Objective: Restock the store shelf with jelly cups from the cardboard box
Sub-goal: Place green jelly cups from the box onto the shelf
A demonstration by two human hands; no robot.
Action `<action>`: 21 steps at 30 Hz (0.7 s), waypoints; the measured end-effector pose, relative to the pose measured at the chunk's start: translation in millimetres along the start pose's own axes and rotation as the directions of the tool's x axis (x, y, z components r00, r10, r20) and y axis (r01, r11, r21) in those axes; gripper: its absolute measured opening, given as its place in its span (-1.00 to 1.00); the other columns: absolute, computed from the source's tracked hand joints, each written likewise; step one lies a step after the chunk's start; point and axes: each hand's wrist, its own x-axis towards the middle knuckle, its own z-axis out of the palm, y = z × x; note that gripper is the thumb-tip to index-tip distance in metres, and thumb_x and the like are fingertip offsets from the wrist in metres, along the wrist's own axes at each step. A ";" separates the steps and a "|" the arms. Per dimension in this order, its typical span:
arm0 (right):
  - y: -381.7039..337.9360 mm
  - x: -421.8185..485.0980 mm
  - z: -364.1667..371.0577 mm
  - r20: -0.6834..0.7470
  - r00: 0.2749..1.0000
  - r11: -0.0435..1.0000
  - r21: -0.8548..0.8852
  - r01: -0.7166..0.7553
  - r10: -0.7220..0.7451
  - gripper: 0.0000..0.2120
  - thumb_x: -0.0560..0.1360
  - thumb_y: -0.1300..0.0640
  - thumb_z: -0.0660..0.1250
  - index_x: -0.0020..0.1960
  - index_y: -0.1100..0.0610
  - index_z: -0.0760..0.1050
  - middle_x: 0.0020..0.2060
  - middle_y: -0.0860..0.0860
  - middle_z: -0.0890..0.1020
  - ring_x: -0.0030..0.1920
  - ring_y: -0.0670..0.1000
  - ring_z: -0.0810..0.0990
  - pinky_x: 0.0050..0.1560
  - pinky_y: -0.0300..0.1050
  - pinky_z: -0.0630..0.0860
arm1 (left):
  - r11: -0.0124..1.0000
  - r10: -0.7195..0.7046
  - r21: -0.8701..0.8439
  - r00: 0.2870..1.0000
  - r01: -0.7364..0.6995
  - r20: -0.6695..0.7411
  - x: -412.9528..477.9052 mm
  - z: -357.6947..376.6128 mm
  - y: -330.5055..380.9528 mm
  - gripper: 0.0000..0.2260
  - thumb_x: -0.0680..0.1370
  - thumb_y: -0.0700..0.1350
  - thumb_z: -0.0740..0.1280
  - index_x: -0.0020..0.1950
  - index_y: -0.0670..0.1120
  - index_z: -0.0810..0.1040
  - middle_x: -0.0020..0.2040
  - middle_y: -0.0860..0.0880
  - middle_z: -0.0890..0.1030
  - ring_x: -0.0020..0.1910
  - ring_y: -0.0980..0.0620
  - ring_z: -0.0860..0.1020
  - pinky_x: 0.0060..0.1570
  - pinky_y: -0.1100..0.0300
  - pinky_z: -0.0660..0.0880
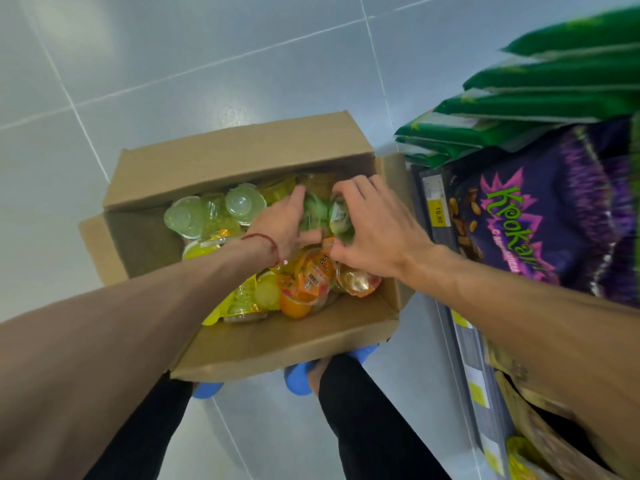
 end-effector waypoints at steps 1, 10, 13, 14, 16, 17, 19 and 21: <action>-2.4 -10.1 -6.4 -0.002 0.999 0.998 0.049 -0.034 0.034 -0.34 0.36 -0.10 0.43 0.37 0.14 0.36 0.17 0.04 0.49 0.15 0.05 0.40 0.18 0.00 0.49 | 1.000 -0.014 -0.027 1.000 0.013 -0.024 -9.4 -7.1 6.2 -0.26 0.48 0.18 0.41 0.51 -0.06 0.14 0.29 -0.16 0.52 0.18 -0.19 0.54 0.09 0.02 0.48; -60.6 -96.1 -58.4 0.035 0.855 0.752 0.458 -0.474 0.517 -0.32 0.28 -0.19 0.50 0.26 0.07 0.33 0.02 -0.01 0.47 0.15 0.08 0.42 0.13 0.08 0.49 | 1.000 -0.012 -0.005 1.000 0.012 0.011 -107.7 -70.8 48.4 -0.33 0.61 0.12 0.21 0.60 -0.13 0.02 0.43 -0.24 0.34 0.31 -0.26 0.43 0.25 0.02 0.38; -87.8 -113.2 -66.5 0.122 0.751 0.514 0.657 -0.551 0.649 -0.38 0.32 -0.16 0.51 0.24 0.03 0.34 0.03 0.01 0.49 0.13 0.09 0.46 0.11 0.03 0.48 | 0.998 0.002 0.067 0.999 -0.005 0.044 -133.7 -90.6 51.2 -0.36 0.60 0.20 0.13 0.61 0.01 0.02 0.38 -0.20 0.34 0.19 -0.28 0.51 0.18 -0.02 0.44; -97.7 -121.1 -71.2 0.152 0.712 0.412 0.725 -0.552 0.685 -0.42 0.35 -0.16 0.51 0.23 0.02 0.35 0.04 0.01 0.51 0.11 0.07 0.48 0.08 0.00 0.47 | 0.994 0.021 0.105 0.998 -0.026 0.051 -142.7 -98.5 52.8 -0.37 0.60 0.23 0.10 0.60 0.06 0.01 0.40 -0.18 0.33 0.18 -0.26 0.52 0.17 -0.02 0.44; -118.6 -138.6 -79.9 0.204 0.624 0.198 0.836 -0.512 0.754 -0.53 0.38 -0.16 0.50 0.14 0.01 0.42 0.01 -0.02 0.56 0.02 0.03 0.53 0.00 -0.04 0.47 | 0.982 0.051 0.177 0.997 -0.061 0.059 -163.2 -113.7 57.0 -0.39 0.59 0.27 0.05 0.60 0.14 0.00 0.44 -0.12 0.29 0.18 -0.23 0.53 0.16 0.00 0.45; -128.8 -146.9 -81.7 0.232 0.592 0.110 0.868 -0.484 0.772 -0.58 0.39 -0.17 0.49 0.10 0.01 0.45 -0.01 -0.04 0.57 -0.01 -0.01 0.56 -0.02 -0.04 0.51 | 0.978 0.054 0.200 0.996 -0.066 0.067 -174.7 -120.3 59.0 -0.40 0.59 0.27 0.03 0.60 0.16 -0.01 0.45 -0.11 0.28 0.17 -0.22 0.53 0.15 0.02 0.45; -151.6 -167.3 -84.4 0.297 0.541 -0.028 0.893 -0.449 0.787 -0.56 0.35 -0.24 0.48 0.08 -0.01 0.51 0.00 -0.03 0.61 -0.01 -0.01 0.60 0.05 0.01 0.58 | 0.971 0.084 0.216 0.992 -0.102 0.089 -199.7 -128.4 59.1 -0.40 0.59 0.26 0.02 0.60 0.16 -0.02 0.42 -0.11 0.29 0.13 -0.20 0.54 0.14 0.04 0.45; -175.7 -193.7 -91.5 0.381 0.506 -0.176 0.897 -0.406 0.773 -0.41 0.20 -0.33 0.46 0.11 -0.03 0.58 0.03 0.00 0.66 0.03 0.04 0.65 0.12 0.09 0.63 | 0.968 0.154 0.181 0.980 -0.176 0.126 -226.5 -136.8 61.8 -0.39 0.57 0.28 0.04 0.59 0.18 -0.02 0.37 -0.10 0.30 0.09 -0.16 0.55 0.15 0.04 0.49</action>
